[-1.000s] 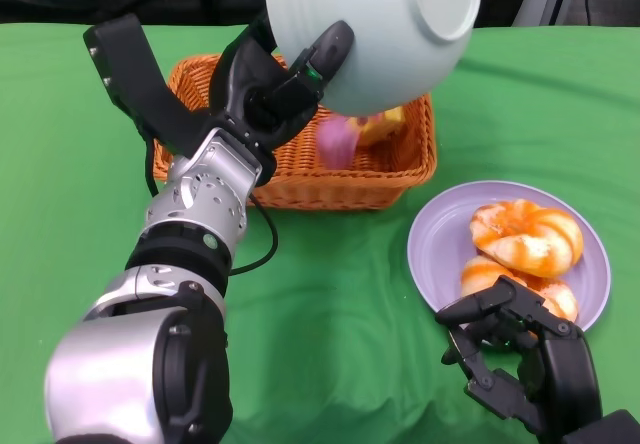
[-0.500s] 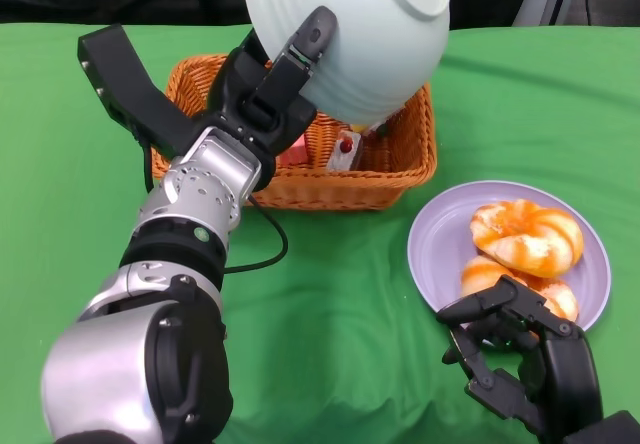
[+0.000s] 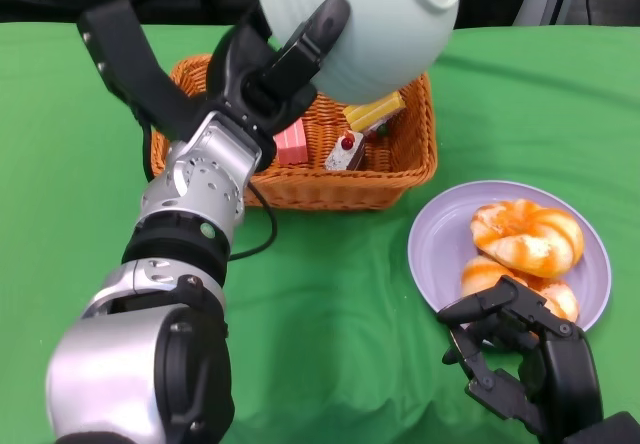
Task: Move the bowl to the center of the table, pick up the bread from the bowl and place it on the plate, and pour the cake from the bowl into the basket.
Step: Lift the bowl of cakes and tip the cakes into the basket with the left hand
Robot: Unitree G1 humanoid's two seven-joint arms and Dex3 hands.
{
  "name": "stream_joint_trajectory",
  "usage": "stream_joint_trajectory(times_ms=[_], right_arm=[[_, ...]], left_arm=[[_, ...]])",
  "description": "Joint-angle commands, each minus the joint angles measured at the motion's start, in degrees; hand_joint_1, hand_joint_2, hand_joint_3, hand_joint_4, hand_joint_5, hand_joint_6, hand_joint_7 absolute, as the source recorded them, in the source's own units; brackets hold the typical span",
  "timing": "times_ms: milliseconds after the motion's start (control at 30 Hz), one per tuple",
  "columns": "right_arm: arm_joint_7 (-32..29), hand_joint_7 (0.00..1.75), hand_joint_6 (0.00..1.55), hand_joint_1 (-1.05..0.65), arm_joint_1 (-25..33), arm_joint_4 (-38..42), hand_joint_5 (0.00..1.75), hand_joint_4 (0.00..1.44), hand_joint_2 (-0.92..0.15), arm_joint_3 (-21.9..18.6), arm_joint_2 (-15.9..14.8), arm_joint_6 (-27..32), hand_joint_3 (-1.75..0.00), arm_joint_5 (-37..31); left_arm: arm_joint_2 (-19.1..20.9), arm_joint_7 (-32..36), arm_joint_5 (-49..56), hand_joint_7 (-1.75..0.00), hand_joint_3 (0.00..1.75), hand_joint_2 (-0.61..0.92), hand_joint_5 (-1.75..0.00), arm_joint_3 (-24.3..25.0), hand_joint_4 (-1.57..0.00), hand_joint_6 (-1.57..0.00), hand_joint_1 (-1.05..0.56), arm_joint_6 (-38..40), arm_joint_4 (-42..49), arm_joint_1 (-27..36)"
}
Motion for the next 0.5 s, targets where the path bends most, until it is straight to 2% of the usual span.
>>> stream_joint_trajectory(times_ms=[33,167,367,467,500], right_arm=[[-0.79,1.18,0.72,-0.14,-0.12,0.06,1.49,0.73,-0.73,-0.32,-0.59,-0.51,-0.58,-0.53],[-0.27,1.2,0.72,-0.15,-0.36,0.08,1.49,0.72,-0.75,-0.17,-0.83,-0.07,-0.57,-0.17],[-0.05,1.21,0.71,-0.14,-0.67,0.37,1.49,0.73,-0.75,-0.19,-0.72,-0.65,-0.55,0.28],[0.67,1.21,0.71,-0.12,-0.88,0.2,1.48,0.73,-0.76,-0.22,-1.03,-0.59,-0.55,0.86],[0.86,1.21,0.7,-0.12,-0.94,0.02,1.48,0.73,-0.77,-0.24,-1.14,-0.35,-0.55,0.94]], left_arm=[[0.49,-4.64,4.49,-1.54,1.13,0.64,-1.68,-4.49,-0.74,-0.74,-0.1,-7.03,-3.09,0.68],[0.59,-7.25,10.56,-1.52,1.21,0.52,-1.66,-9.44,-0.81,-0.77,-0.15,-20.69,-5.52,2.58],[3.04,-5.48,20.23,-1.55,1.23,0.5,-1.67,-15.6,-0.81,-0.76,-0.14,-41.08,-6.5,5.55],[5.11,-2.79,24.35,-1.55,1.17,0.55,-1.74,-17.27,-0.77,-0.74,-0.1,-49.11,-6.38,7.19],[5.95,-1.19,26.06,-1.54,1.08,0.6,-1.74,-17.81,-0.75,-0.73,-0.11,-51.44,-6.27,7.61]])
